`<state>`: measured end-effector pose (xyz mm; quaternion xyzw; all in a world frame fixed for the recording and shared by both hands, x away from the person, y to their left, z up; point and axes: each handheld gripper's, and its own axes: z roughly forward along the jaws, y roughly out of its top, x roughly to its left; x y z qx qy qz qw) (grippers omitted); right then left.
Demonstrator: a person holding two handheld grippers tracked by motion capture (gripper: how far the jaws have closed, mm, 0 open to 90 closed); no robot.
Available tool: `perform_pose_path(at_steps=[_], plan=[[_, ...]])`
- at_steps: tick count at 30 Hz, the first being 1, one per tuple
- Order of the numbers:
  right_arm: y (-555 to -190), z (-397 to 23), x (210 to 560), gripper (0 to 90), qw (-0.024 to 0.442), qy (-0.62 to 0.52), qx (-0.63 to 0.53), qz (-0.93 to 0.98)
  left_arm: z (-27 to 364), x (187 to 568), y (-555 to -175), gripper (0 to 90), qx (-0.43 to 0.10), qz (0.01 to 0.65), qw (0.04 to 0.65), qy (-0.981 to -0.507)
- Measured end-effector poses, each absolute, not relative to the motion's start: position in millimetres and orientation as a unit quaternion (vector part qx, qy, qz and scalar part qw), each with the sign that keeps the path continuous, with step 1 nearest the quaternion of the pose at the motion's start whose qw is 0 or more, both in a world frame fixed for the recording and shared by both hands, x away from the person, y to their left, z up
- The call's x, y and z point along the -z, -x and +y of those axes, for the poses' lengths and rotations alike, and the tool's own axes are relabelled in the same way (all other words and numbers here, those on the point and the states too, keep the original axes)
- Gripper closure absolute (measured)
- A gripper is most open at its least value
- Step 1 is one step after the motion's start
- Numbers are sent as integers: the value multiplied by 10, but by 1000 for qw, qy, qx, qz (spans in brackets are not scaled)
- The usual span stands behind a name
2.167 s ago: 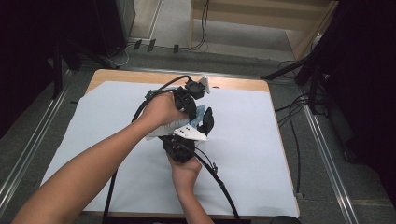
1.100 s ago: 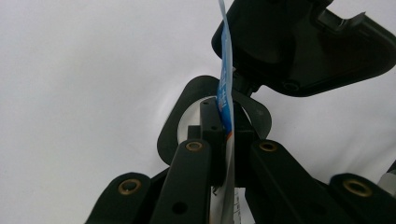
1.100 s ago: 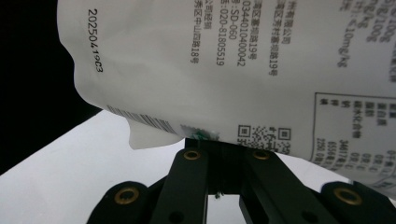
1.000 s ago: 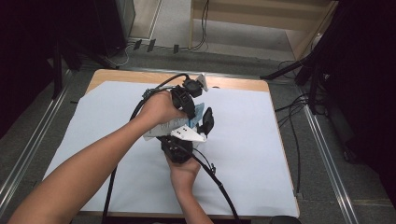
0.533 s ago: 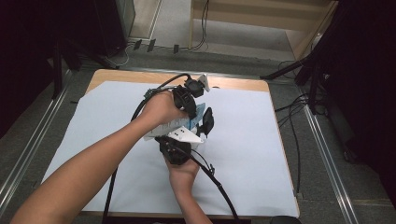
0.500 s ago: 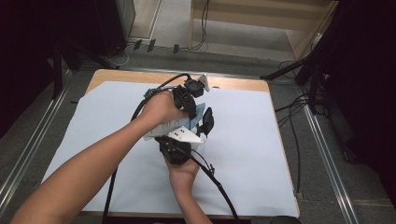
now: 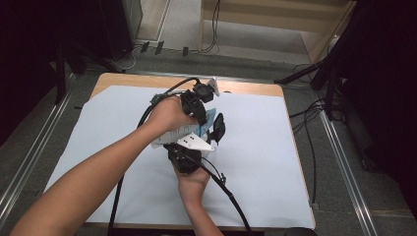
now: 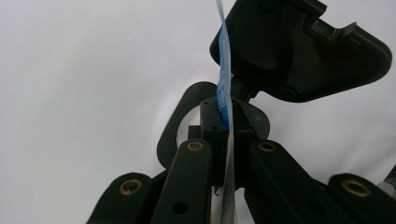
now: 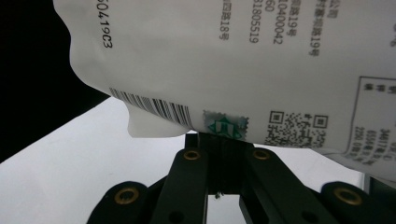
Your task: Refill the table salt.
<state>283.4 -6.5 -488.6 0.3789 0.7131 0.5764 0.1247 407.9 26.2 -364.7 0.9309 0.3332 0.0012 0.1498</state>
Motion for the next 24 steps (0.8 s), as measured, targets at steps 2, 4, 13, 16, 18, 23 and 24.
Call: perform_pose_path(at_steps=[2,4,13,16,18,23,24], plan=[[-2833,-64,4881,900,122,-381,-578,711,243,3662,-4076,900,-3,331,147,-932],[-2832,-66,4879,900,123,-380,-577,712,232,3672,-4079,900,-4,329,144,-933],[-2843,-79,4882,900,123,-378,-578,713,257,3666,-4096,900,-2,332,150,-931],[-2849,-84,4884,900,124,-379,-577,713,255,3669,-4097,900,0,330,152,-932],[-2853,-89,4884,900,120,-382,-576,713,248,3669,-4093,900,0,329,153,-932],[-2865,-111,4885,900,121,-382,-574,714,257,3660,-4081,900,-1,326,165,-931],[-2866,-117,4886,900,122,-381,-574,714,263,3656,-4081,900,2,327,166,-930]])
